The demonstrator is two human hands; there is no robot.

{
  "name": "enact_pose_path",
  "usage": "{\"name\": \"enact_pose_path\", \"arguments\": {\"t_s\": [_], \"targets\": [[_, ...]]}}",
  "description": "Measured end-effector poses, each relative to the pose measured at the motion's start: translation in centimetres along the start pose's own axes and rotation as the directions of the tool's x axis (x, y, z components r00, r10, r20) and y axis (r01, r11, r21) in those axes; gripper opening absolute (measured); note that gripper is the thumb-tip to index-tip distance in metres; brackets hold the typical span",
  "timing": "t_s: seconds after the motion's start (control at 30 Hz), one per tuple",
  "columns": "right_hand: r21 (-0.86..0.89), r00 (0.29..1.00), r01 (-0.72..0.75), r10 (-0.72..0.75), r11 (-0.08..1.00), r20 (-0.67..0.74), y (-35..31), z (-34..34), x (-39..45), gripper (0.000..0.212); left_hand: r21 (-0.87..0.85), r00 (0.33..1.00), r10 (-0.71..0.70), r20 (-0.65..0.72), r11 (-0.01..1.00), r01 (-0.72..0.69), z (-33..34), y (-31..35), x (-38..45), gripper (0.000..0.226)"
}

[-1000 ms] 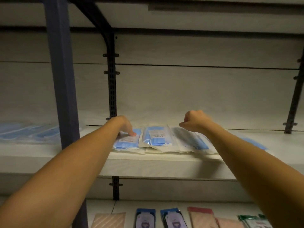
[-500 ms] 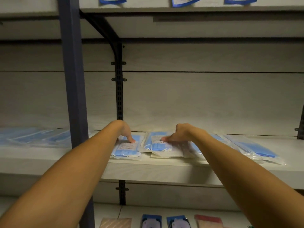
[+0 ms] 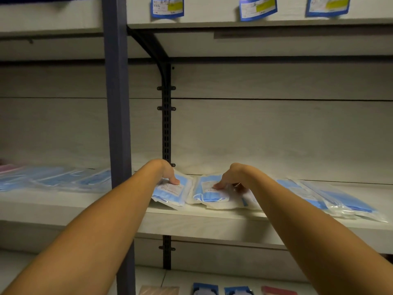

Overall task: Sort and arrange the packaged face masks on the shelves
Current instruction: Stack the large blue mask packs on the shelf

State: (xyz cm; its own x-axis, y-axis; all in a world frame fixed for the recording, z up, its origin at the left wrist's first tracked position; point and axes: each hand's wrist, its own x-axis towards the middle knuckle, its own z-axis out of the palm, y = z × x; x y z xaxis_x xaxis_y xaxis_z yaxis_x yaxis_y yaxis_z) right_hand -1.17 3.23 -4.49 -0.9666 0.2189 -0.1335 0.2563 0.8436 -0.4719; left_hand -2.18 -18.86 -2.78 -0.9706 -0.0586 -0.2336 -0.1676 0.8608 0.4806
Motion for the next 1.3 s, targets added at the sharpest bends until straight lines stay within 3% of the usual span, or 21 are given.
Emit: {"name": "enact_pose_path", "arguments": {"t_s": [0.23,0.3,0.37,0.43,0.53,0.6,0.87,1.3], "targets": [[0.286,0.994,-0.103,0.089,0.953,0.06,-0.2,-0.8,0.0,0.038,-0.323,1.0,0.004,-0.006,0.946,-0.006,-0.9,-0.2,0.2,0.063],[0.417,0.994,-0.1,0.077,0.903,0.072,-0.1,-1.2,0.0,0.03,-0.393,1.0,0.022,-0.019,0.919,-0.028,-1.0,-0.1,0.3,0.061],[0.561,0.994,-0.105,0.086,0.821,0.06,0.2,-1.7,-0.1,0.034,-0.49,0.998,0.046,-0.043,0.87,-0.061,-1.2,0.2,0.6,0.059],[0.656,0.996,-0.075,0.085,0.751,0.016,0.7,-2.1,-0.2,0.045,-0.598,0.986,0.06,-0.153,0.789,-0.14,-1.3,0.4,0.8,0.059],[0.753,0.995,0.024,0.061,0.657,-0.084,1.7,-2.5,-0.9,0.044,-0.681,0.948,0.11,-0.298,0.672,-0.292,-1.5,0.9,0.9,0.066],[0.799,0.99,0.066,0.059,0.597,-0.126,2.3,-2.7,-1.6,0.043,-0.709,0.934,0.153,-0.322,0.615,-0.345,-1.1,1.1,0.9,0.07],[0.865,0.978,0.174,0.022,0.47,-0.208,3.9,-3.2,-5.3,0.04,-0.693,0.873,0.224,-0.433,0.537,-0.481,-0.6,0.7,-2.9,0.035],[0.932,0.969,0.196,-0.207,0.305,-0.136,7.0,-1.3,-9.6,0.045,-0.695,0.88,0.194,-0.434,0.549,-0.464,0.7,-1.4,-10.8,0.036]]}}
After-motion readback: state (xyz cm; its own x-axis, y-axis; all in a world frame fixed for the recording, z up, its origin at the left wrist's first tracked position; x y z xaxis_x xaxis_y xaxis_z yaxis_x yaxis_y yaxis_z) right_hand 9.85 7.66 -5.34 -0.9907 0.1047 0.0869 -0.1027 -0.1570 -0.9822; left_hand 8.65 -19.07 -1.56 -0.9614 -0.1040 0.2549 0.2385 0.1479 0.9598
